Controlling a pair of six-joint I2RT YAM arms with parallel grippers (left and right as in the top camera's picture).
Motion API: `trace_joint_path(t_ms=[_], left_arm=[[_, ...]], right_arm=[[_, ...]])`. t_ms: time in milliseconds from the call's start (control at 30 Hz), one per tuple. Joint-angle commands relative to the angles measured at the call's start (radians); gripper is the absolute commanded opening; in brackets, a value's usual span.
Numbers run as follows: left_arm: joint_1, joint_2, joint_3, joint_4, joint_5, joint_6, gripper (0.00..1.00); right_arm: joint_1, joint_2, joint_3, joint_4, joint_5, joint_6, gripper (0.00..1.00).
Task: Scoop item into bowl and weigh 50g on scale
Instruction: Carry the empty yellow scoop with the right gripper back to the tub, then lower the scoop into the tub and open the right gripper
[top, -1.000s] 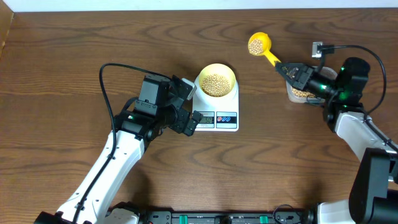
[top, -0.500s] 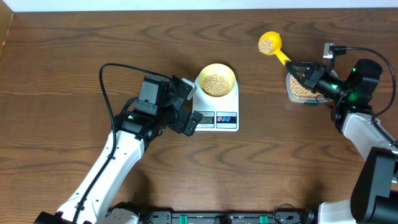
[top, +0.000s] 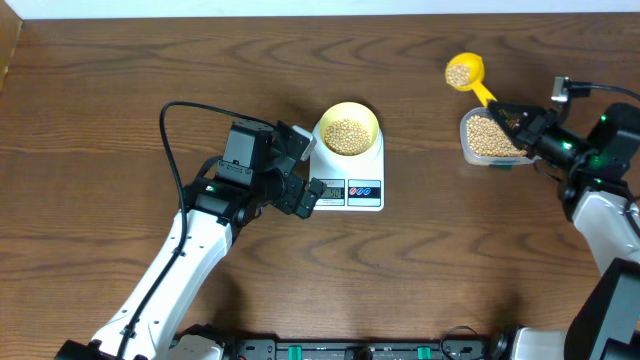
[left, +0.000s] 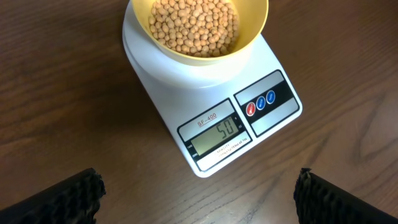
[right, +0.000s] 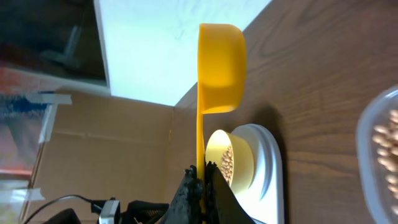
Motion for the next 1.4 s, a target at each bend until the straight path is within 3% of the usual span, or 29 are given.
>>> trace_joint_path(t_ms=[0, 433, 767, 1133, 1300, 1367], left_arm=[[0.005, 0.007, -0.006, 0.001, 0.009, 0.005, 1.00], [0.005, 0.007, -0.006, 0.001, 0.008, 0.005, 1.00], [0.005, 0.007, -0.006, 0.001, 0.008, 0.005, 1.00], [0.005, 0.007, -0.006, 0.001, 0.008, 0.005, 1.00], [0.004, 0.007, -0.006, 0.001, 0.009, 0.005, 1.00], [0.005, 0.007, -0.006, 0.001, 0.008, 0.005, 1.00]], right_arm=[[-0.029, -0.023, 0.004, -0.023, -0.050, -0.010, 0.01], [-0.160, -0.023, 0.004, -0.402, 0.031, -0.275, 0.01], [-0.216, -0.027, 0.004, -0.589, 0.114, -0.426, 0.01], [-0.206, -0.027, 0.004, -0.618, 0.267, -0.481, 0.01], [-0.204, -0.027, 0.004, -0.618, 0.347, -0.481, 0.22], [-0.204, -0.027, 0.004, -0.618, 0.361, -0.481, 0.38]])
